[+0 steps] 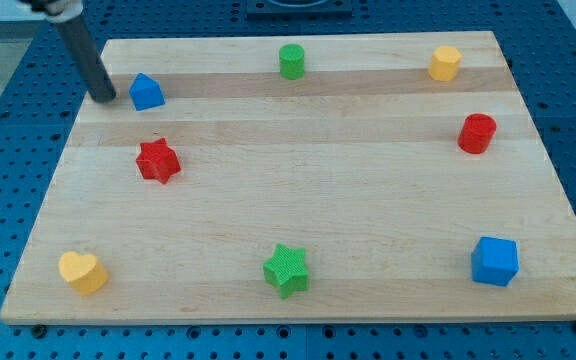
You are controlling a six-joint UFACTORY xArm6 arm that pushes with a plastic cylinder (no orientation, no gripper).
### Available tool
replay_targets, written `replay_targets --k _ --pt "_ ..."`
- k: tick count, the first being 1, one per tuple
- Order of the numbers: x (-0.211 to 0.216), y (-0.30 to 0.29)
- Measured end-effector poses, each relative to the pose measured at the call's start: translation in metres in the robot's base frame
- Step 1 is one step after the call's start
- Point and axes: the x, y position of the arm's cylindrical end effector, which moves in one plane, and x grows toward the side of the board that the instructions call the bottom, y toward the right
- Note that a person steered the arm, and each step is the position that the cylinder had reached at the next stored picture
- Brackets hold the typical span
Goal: Move the arm right to the green circle
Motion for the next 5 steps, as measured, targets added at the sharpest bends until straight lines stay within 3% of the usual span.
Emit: replay_targets --k 1,3,5 --pt "-0.050 0.042" --pt "-0.039 0.055" --pt "0.006 0.073"
